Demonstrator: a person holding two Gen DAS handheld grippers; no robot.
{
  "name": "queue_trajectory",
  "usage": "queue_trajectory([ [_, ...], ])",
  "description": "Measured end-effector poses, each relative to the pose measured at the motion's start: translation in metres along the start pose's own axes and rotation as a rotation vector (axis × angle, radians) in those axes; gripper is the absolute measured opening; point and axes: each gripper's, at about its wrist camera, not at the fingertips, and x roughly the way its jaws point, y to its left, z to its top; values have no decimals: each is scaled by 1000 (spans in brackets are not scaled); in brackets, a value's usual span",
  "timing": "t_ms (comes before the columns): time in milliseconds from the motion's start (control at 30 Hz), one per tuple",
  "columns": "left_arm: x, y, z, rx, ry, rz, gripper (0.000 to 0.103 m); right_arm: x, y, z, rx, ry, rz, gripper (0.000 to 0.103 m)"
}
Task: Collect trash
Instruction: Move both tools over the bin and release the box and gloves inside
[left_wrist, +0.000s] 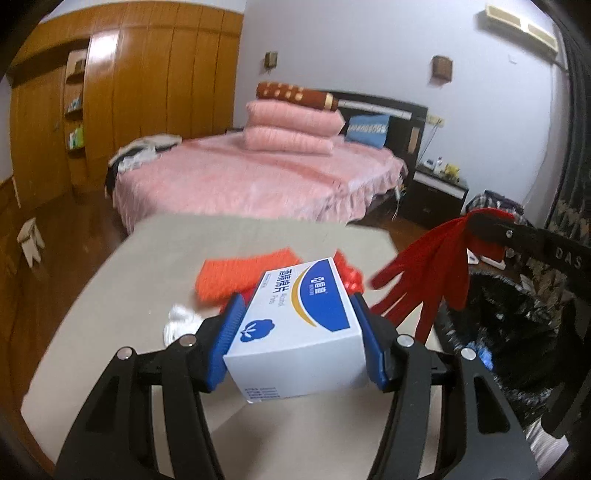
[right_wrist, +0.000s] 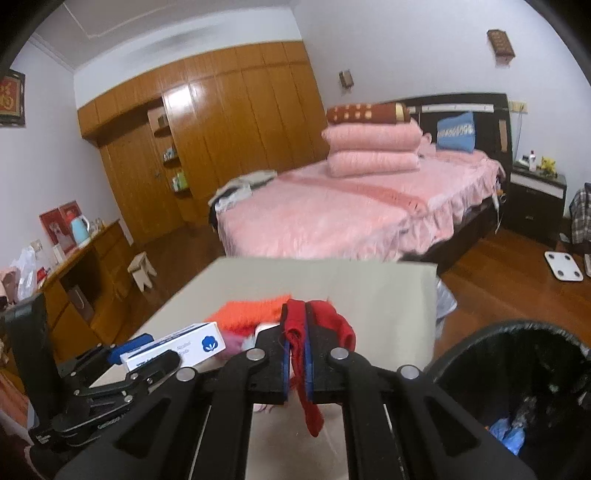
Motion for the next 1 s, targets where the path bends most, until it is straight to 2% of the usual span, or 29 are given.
queue_trajectory([
  [200,-1,-15,7,25,-12,-18,57,-22,-13,13,-2,-50,-35,6],
  [300,0,-28,11,32,-13,-52,57,-32,-24,16,7,-57,-58,6],
  [600,21,-113,16,122,-16,-237,57,-71,-80,9,42,-47,-200,6],
  [833,51,-178,14,134,21,-364,57,-94,-124,-5,59,-12,-323,6],
  [900,60,-195,12,141,37,-401,59,-96,-138,-10,59,19,-377,10],
  [933,64,-203,10,152,52,-414,65,-98,-144,-13,59,38,-407,13],
  [967,68,-209,8,159,62,-422,70,-98,-148,-15,59,52,-422,24],
  [1000,70,-213,5,162,65,-427,77,-99,-153,-18,62,68,-442,40],
])
